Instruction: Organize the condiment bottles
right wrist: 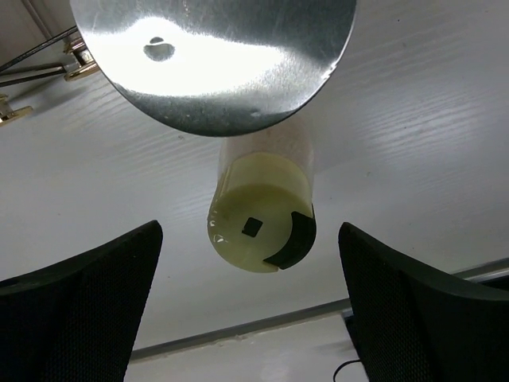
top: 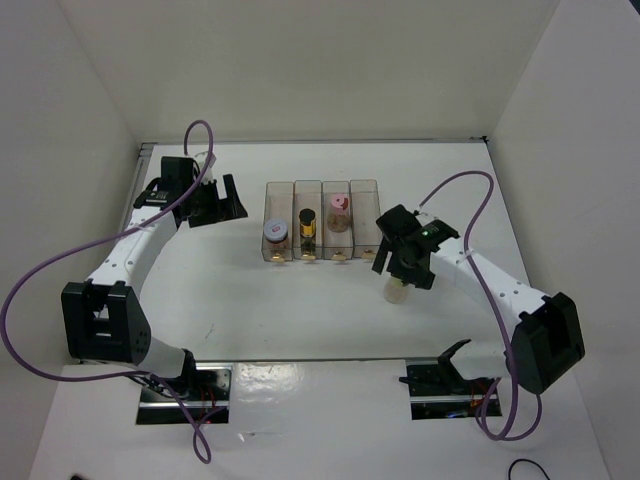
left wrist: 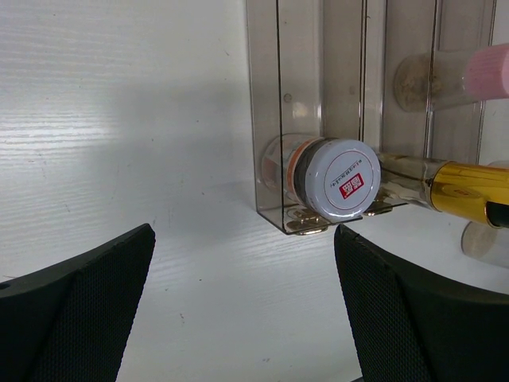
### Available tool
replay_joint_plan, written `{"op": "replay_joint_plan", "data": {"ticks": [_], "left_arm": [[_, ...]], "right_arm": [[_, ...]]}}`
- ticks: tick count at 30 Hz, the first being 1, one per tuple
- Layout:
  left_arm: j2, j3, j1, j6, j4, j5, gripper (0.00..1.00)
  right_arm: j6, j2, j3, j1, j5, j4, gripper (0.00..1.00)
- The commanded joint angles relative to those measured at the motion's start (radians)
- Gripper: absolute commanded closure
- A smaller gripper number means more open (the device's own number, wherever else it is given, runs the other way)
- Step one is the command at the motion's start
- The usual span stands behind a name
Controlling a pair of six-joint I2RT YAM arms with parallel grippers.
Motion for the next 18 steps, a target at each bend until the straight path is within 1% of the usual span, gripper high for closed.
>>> {"op": "replay_joint_plan", "data": {"ticks": [1,2,3,6,9,13,15,16,18], "left_arm": [[-0.014,-0.005,0.005,0.014,0.037,0.029,0.01],[-0.014,-0.005,0.005,0.014,0.037,0.029,0.01],[-0.014,-0.005,0.005,0.014,0.037,0.029,0.01],[-0.014,-0.005,0.005,0.014,0.037,0.029,0.01],[-0.014,-0.005,0.005,0.014,0.037,0.029,0.01],[-0.014,-0.005,0.005,0.014,0.037,0.029,0.01],[-0.014,-0.005,0.005,0.014,0.037,0.029,0.01],[-0.014,-0.005,0.005,0.014,0.037,0.029,0.01],[-0.014,-0.005,0.005,0.014,0.037,0.029,0.01]], "right_arm": [[0.028,0.009,0.022,0.009,0.050,-0.013,0.06],[0.028,0.021,0.022,0.009,0.050,-0.013,0.09],[0.028,0.021,0.022,0.009,0.062,-0.013,0.14],[0.016,0.030,0.022,0.009,0.062,0.000,0.21],[0.005,0.030,0.022,0.009,0.062,0.023,0.21],[-0.006,0.049,0.022,0.009,0.076,0.023,0.25],[-0.006,0.059,0.022,0.009,0.087,0.032,0.27],[-0.006,0.060,0.022,0.009,0.087,0.032,0.31],[-0.015,0.070,0.013,0.009,0.087,0.046,0.36]]}}
